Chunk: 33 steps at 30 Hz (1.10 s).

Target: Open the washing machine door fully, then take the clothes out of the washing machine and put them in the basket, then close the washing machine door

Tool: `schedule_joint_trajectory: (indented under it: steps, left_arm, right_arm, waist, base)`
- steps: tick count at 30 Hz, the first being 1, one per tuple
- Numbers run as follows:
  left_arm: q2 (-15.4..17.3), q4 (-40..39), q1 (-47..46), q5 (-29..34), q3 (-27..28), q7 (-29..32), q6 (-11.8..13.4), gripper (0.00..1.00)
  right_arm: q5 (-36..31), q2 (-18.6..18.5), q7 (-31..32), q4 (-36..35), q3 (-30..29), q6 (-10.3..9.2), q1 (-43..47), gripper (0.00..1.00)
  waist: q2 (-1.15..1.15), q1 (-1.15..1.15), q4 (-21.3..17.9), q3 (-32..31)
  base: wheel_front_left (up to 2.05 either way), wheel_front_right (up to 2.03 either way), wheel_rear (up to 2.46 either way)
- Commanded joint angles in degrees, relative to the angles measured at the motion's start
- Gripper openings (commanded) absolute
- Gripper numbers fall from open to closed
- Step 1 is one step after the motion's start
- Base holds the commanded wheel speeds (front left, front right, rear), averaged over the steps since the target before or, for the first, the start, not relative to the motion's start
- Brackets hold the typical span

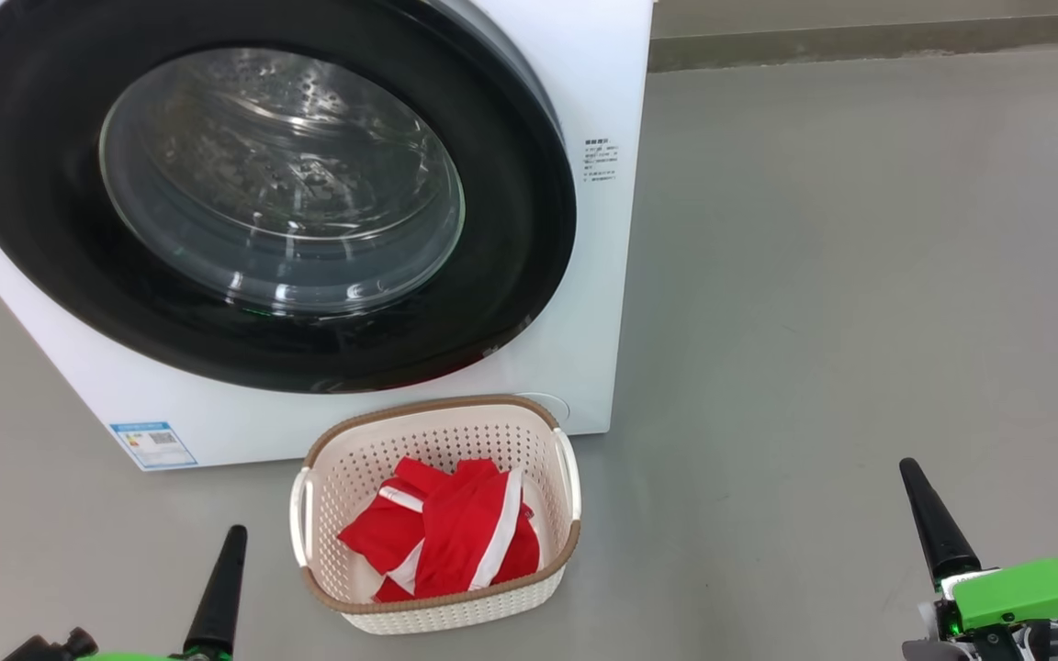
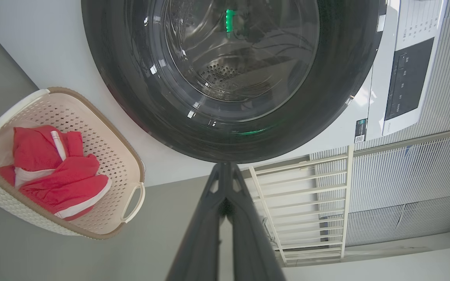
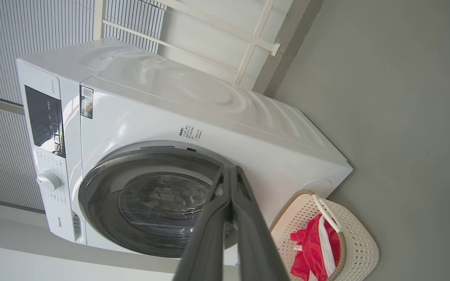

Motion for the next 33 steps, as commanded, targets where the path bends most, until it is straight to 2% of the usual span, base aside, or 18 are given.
schedule_joint_trajectory:
  steps: [1, 21, 33]
  left_arm:
    - [1.17, -1.07, -2.57, -1.67, 1.76, 0.47, -0.34, 0.0]
    - [1.39, -0.25, -4.59, -14.73, 2.18, 3.72, -0.4, 0.0]
    - [1.39, -0.25, -4.59, -14.73, 2.18, 3.71, -0.4, 0.0]
  right_arm:
    - [1.48, -0.42, 0.39, -1.36, 0.44, -0.02, -3.54, 0.0]
    - [13.36, -0.35, 3.77, -0.74, -0.82, -0.03, -5.53, 0.0]
    - [13.29, -0.3, 3.84, -0.74, -0.89, -0.03, -5.53, 0.0]
  waist:
    - [0.0, 0.0, 0.04, 0.05]
    - [0.0, 0.0, 0.64, 0.79]
    - [0.0, 0.0, 0.64, 0.79]
  base:
    - [0.0, 0.0, 0.0]
    - [0.0, 0.0, 0.0]
    - [0.0, 0.0, 0.0]
